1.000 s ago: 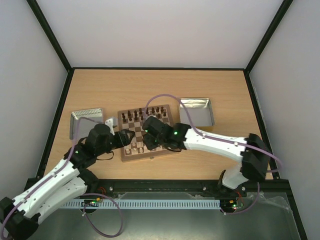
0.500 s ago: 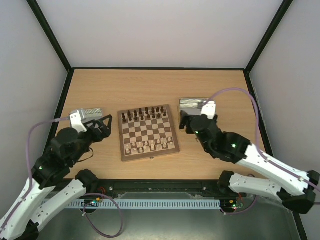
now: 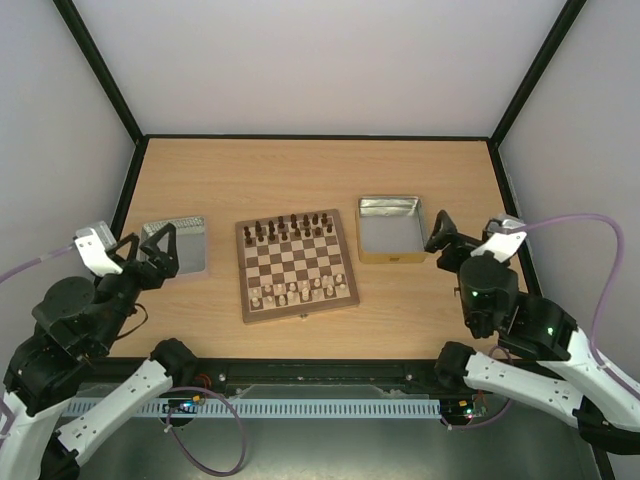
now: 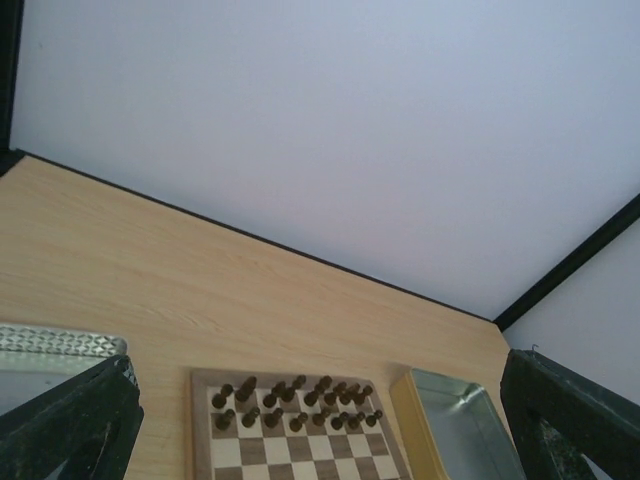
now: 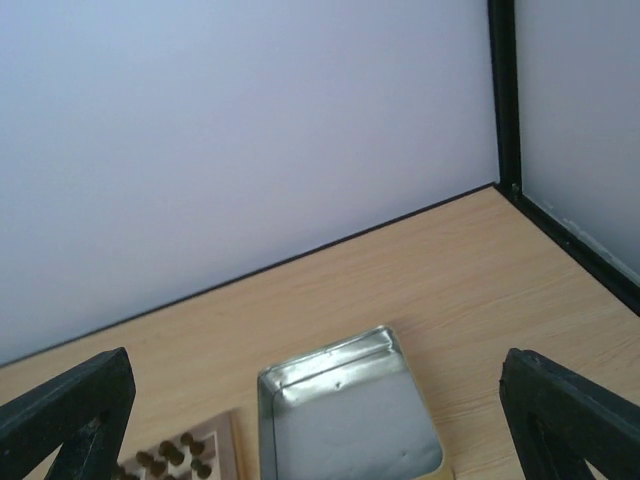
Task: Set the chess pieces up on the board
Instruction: Reset both arms
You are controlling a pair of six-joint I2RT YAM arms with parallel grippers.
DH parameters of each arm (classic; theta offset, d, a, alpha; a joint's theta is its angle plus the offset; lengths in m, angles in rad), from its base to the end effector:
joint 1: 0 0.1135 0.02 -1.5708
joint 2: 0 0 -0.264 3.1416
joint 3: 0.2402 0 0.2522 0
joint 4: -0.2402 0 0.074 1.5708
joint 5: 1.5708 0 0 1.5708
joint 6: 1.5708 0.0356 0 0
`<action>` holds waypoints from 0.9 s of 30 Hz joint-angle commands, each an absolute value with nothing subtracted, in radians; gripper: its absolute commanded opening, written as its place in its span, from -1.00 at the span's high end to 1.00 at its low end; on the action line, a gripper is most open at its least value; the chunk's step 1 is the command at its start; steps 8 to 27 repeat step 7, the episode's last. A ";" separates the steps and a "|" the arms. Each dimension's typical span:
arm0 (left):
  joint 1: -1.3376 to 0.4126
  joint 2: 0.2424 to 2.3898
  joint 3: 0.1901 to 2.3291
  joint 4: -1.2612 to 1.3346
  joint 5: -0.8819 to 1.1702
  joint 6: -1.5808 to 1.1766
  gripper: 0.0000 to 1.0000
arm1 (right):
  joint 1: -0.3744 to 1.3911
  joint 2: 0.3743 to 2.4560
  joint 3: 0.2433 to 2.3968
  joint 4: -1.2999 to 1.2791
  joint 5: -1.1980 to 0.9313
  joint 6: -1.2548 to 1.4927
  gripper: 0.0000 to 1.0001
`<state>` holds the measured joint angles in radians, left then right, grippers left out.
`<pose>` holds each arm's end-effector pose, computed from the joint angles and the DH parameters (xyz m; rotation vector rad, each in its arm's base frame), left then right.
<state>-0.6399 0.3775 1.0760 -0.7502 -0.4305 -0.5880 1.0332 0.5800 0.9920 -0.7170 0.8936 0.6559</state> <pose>0.0328 -0.0059 0.4088 -0.2935 1.6246 -0.5954 0.0707 0.0644 0.3823 0.2642 1.7563 0.3859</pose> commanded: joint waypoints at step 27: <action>-0.634 0.370 1.108 -0.818 -0.504 -0.532 -0.98 | 1.030 0.525 1.006 -0.747 0.998 0.686 -0.97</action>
